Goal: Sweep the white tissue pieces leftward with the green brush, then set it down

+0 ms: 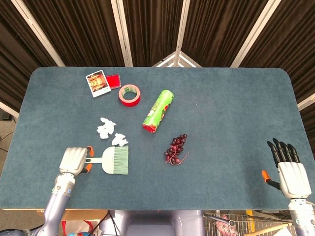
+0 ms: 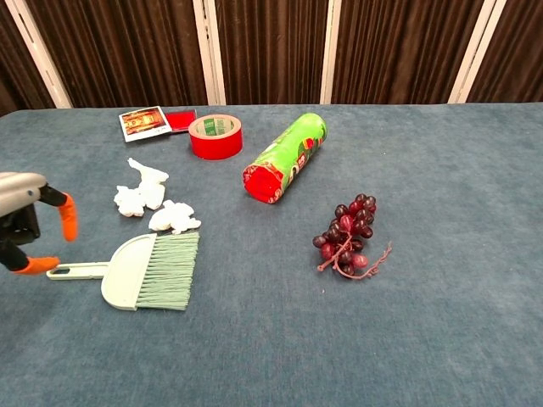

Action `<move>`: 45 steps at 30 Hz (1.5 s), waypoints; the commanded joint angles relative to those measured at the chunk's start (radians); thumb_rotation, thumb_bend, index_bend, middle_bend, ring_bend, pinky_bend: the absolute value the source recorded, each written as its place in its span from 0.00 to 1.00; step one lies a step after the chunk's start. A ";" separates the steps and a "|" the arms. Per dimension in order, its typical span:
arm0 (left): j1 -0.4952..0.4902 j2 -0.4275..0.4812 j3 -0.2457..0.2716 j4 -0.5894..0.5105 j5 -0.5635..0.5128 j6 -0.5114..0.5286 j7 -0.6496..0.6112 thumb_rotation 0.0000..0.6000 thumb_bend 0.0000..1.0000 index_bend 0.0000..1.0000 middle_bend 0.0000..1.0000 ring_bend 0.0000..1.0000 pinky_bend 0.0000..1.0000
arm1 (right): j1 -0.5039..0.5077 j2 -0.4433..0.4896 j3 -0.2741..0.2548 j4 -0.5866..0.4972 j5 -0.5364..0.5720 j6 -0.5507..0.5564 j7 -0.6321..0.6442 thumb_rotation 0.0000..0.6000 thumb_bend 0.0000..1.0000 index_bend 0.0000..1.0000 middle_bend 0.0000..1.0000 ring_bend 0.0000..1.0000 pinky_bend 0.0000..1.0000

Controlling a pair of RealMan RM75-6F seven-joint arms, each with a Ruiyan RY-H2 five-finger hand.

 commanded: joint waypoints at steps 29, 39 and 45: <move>-0.080 -0.163 0.019 0.174 -0.172 0.022 0.002 1.00 0.62 0.60 1.00 1.00 1.00 | 0.000 0.004 0.000 -0.007 0.004 -0.002 0.016 1.00 0.32 0.00 0.00 0.00 0.00; -0.090 -0.115 0.007 0.105 -0.088 0.060 -0.031 1.00 0.67 0.74 1.00 1.00 1.00 | -0.001 0.006 0.000 -0.010 0.005 -0.001 0.018 1.00 0.32 0.00 0.00 0.00 0.00; -0.148 -0.074 -0.072 -0.006 -0.066 0.092 0.025 1.00 0.69 0.76 1.00 1.00 1.00 | 0.001 0.006 0.000 -0.012 0.009 -0.008 0.022 1.00 0.32 0.00 0.00 0.00 0.00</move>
